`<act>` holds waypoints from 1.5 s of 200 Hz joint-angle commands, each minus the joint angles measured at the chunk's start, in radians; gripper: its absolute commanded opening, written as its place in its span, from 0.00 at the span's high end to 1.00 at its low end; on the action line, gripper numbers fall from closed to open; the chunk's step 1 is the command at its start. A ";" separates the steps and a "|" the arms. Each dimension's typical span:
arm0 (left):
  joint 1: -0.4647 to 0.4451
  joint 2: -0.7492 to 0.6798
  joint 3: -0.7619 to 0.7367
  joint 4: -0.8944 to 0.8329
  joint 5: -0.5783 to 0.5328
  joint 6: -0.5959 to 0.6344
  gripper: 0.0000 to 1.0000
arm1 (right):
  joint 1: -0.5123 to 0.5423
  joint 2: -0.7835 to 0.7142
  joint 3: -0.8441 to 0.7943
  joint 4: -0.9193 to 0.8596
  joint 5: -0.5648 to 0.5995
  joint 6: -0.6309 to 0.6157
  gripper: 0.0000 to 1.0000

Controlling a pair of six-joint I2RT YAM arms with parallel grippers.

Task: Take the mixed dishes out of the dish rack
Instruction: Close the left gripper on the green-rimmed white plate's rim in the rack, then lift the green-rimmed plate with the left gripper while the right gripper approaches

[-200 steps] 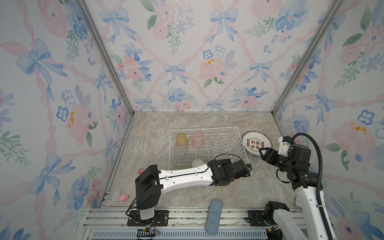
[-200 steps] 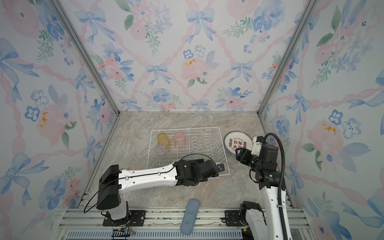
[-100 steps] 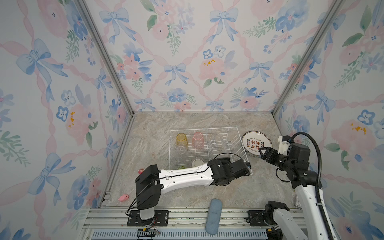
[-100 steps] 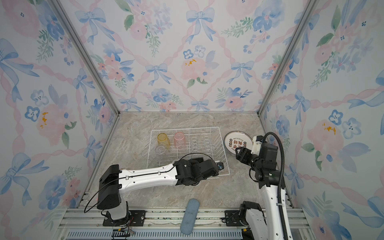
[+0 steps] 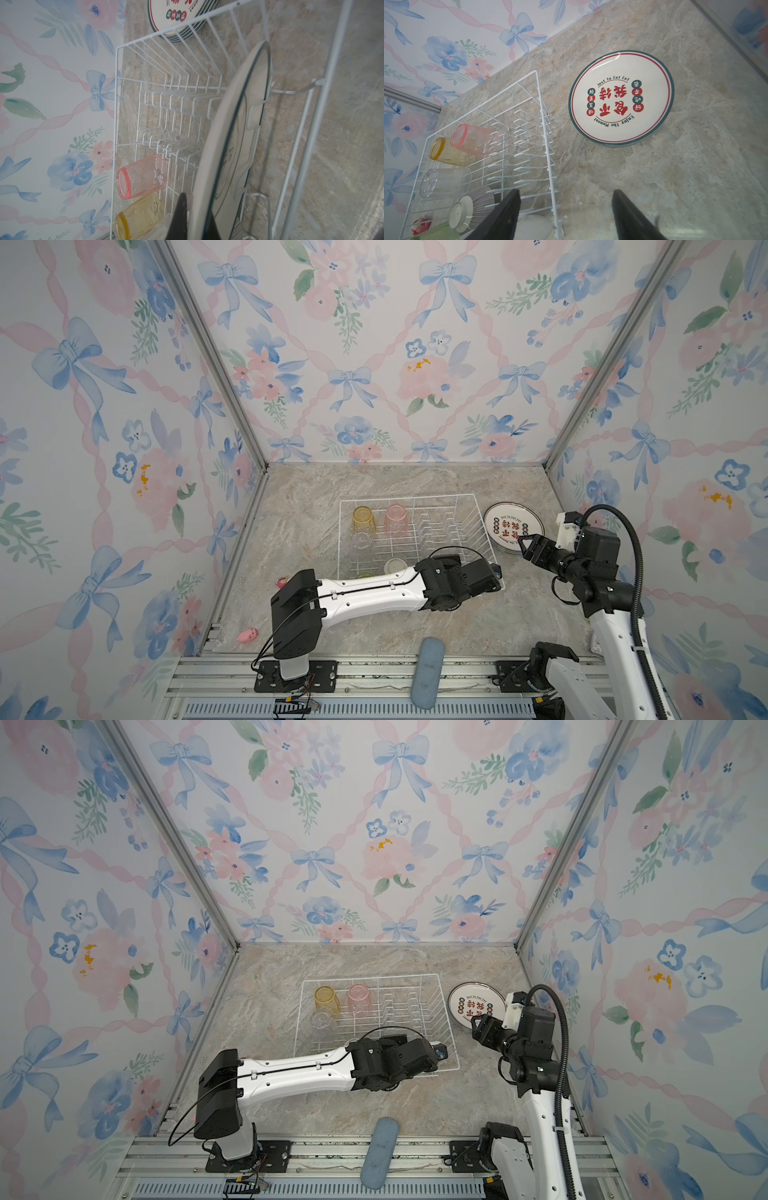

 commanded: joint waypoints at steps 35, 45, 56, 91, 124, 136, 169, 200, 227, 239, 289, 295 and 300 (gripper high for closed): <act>0.029 -0.029 0.014 0.004 -0.001 -0.049 1.00 | 0.009 -0.017 -0.015 0.002 0.022 -0.002 0.27; 0.036 -0.036 0.016 0.004 0.012 -0.058 1.00 | 0.008 -0.019 -0.016 0.003 0.024 -0.001 0.27; 0.042 -0.043 0.017 0.005 0.017 -0.065 1.00 | 0.009 -0.020 -0.015 0.003 0.025 -0.001 0.27; 0.047 -0.066 0.027 0.007 0.012 -0.067 1.00 | 0.008 -0.023 -0.015 0.004 0.032 0.002 0.27; 0.050 -0.095 0.030 0.008 0.003 -0.066 1.00 | 0.008 -0.023 -0.016 0.007 0.032 0.007 0.27; 0.050 -0.106 0.033 0.007 -0.003 -0.067 1.00 | 0.009 -0.023 -0.018 0.009 0.032 0.009 0.27; 0.050 -0.134 0.040 0.007 -0.019 -0.072 1.00 | 0.009 -0.027 -0.016 0.013 0.029 0.019 0.27; 0.051 -0.166 0.049 0.007 -0.013 -0.077 1.00 | 0.013 -0.031 -0.011 0.009 0.024 0.020 0.27; 0.055 -0.192 0.052 0.008 0.001 -0.088 1.00 | 0.020 -0.034 -0.011 0.008 0.023 0.025 0.28; 0.054 -0.198 0.046 0.008 0.004 -0.090 1.00 | 0.023 -0.034 -0.010 0.008 0.024 0.026 0.27; 0.056 -0.162 0.007 0.025 0.051 -0.079 1.00 | 0.030 -0.039 -0.022 0.008 0.028 0.024 0.28; 0.056 -0.156 0.009 0.027 0.049 -0.079 1.00 | 0.031 -0.040 -0.022 0.006 0.029 0.023 0.28; 0.055 -0.151 0.012 0.027 0.047 -0.079 1.00 | 0.030 -0.040 -0.024 0.005 0.029 0.022 0.27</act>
